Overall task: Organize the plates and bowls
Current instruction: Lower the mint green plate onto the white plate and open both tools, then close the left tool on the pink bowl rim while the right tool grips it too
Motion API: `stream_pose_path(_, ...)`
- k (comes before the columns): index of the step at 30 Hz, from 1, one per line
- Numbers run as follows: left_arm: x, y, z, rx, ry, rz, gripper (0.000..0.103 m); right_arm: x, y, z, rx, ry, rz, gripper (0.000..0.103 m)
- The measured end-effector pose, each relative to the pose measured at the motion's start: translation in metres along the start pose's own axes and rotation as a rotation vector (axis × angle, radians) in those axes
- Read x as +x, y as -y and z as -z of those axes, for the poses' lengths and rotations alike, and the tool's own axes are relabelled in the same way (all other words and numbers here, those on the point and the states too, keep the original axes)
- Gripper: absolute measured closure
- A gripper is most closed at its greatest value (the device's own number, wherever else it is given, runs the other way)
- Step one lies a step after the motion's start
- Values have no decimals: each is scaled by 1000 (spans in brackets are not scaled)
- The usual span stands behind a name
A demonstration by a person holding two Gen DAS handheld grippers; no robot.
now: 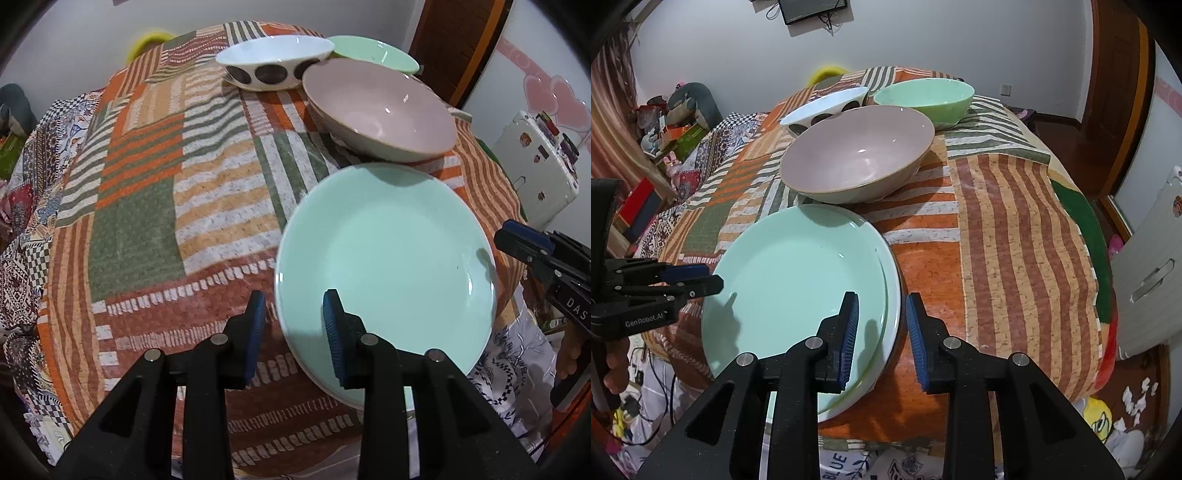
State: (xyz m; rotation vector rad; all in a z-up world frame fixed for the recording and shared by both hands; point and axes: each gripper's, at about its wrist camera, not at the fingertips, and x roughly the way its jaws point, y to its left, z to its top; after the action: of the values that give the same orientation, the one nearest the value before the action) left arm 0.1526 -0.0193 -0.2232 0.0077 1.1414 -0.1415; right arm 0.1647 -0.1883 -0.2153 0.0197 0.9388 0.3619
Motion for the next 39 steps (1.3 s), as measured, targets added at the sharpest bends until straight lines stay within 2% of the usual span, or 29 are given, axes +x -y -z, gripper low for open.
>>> stream_pose_path(4, -16, -3, -10, -9, 43, 7, 68, -4, 3, -9, 6, 19, -8, 76)
stream_pose_path(6, -26, -3, -18, -14, 81, 15, 53, -7, 6, -14, 8, 37, -10, 69)
stream_pose_path(8, -35, -3, -28, -20, 115, 24, 40, -11, 9, -23, 14, 65, -17, 56)
stream_pose_path(12, -41, -3, -51, -30, 168, 21, 35, -11, 16, -42, 26, 96, -14, 52)
stream_pose_path(16, -28, -6, -74, -57, 172, 37, 35, -5, 26, -60, 50, 118, -19, 51)
stream_pose_path(19, -13, -5, -91, -69, 161, 47, 35, 2, 31, -72, 63, 133, -10, 44)
stream_pose_path(21, -4, -3, -100, -63, 157, 46, 35, 8, 35, -79, 64, 139, -11, 44)
stream_pose_path(27, 19, 1, -122, -46, 161, 43, 35, 31, 42, -90, 80, 119, -18, 44)
stream_pose_path(34, 41, -5, -138, -76, 159, 65, 36, 53, 46, -97, 106, 92, -30, 44)
stream_pose_path(37, 48, -6, -141, -79, 155, 81, 48, 57, 50, -96, 129, 80, -47, 44)
stream_pose_path(39, 52, -4, -142, -68, 147, 87, 60, 59, 51, -96, 136, 73, -54, 46)
